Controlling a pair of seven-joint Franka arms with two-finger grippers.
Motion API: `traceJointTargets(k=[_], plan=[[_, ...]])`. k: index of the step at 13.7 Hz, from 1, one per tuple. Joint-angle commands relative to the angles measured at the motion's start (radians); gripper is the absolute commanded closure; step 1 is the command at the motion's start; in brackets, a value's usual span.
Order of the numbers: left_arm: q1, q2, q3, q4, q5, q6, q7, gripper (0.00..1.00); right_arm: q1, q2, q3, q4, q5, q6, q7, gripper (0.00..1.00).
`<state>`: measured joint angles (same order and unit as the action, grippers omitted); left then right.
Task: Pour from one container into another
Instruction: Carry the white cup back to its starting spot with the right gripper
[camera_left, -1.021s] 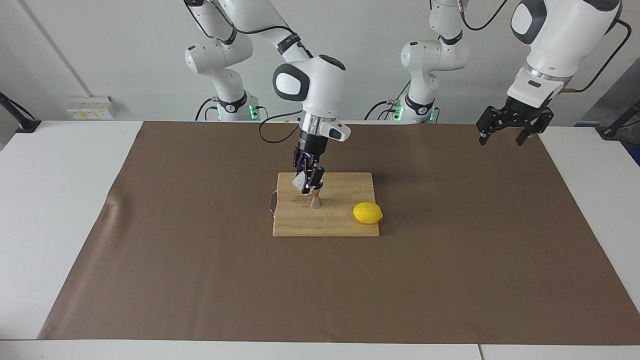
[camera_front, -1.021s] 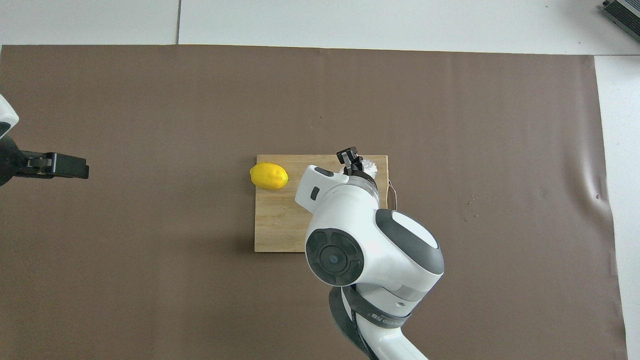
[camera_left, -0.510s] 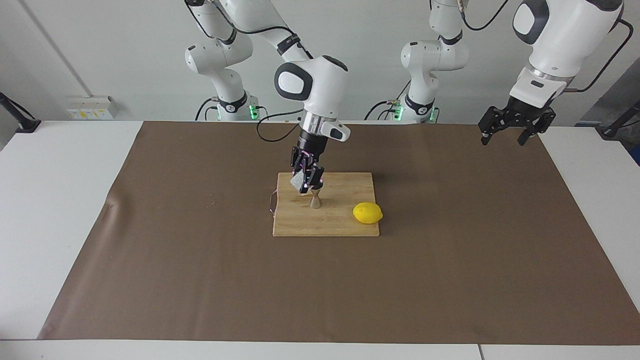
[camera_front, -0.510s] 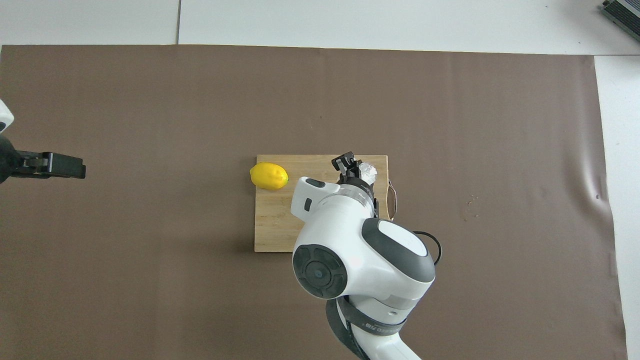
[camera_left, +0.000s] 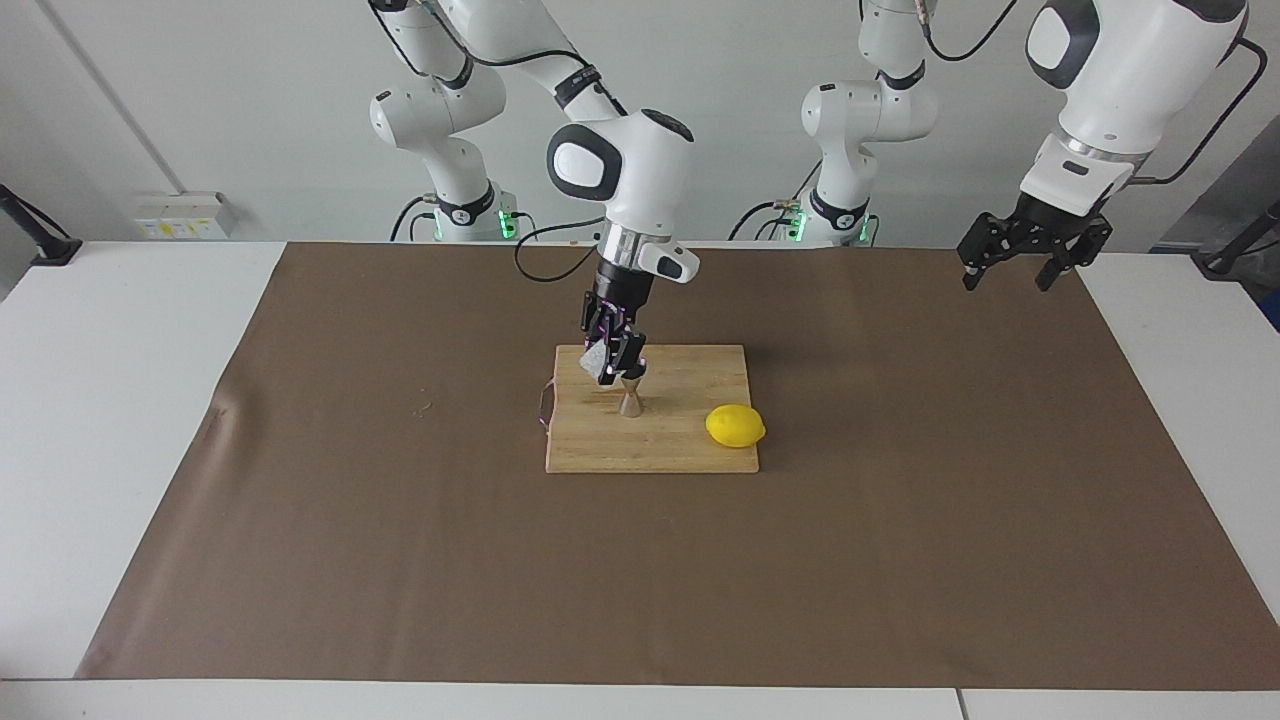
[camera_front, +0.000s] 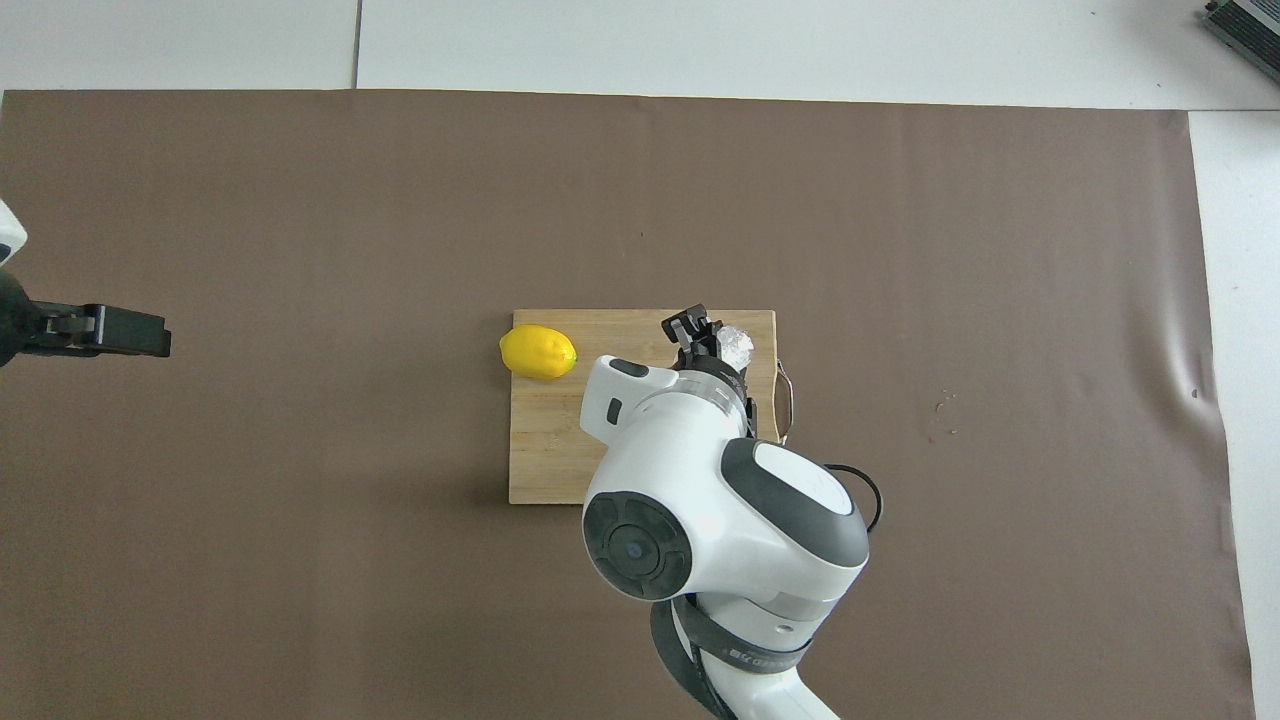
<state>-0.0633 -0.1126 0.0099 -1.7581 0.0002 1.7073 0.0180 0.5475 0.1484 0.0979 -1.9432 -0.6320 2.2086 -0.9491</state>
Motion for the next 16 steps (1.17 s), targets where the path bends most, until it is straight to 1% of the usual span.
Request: traceJointTargets(k=[1, 6, 8, 11, 16], plan=[[0.007, -0.015, -0.005, -0.007, 0.012, -0.008, -0.003, 0.0, -0.015, -0.021, 0.006, -0.007, 0.081, -0.001, -0.01, 1.0], [0.007, -0.015, -0.005, -0.007, 0.012, -0.008, -0.003, 0.0, -0.047, -0.026, 0.005, -0.005, 0.196, 0.003, -0.011, 1.0], [0.007, -0.015, -0.005, -0.007, 0.012, -0.008, -0.003, 0.0, -0.081, -0.032, 0.005, -0.002, 0.256, 0.003, -0.039, 1.0], [0.007, -0.015, -0.005, -0.007, 0.012, -0.008, -0.003, 0.0, -0.136, -0.055, 0.005, 0.0, 0.404, 0.002, -0.13, 1.0], [0.005, -0.015, -0.005, -0.007, 0.012, -0.008, -0.003, 0.0, -0.221, -0.059, 0.003, -0.016, 0.618, 0.002, -0.245, 1.0]])
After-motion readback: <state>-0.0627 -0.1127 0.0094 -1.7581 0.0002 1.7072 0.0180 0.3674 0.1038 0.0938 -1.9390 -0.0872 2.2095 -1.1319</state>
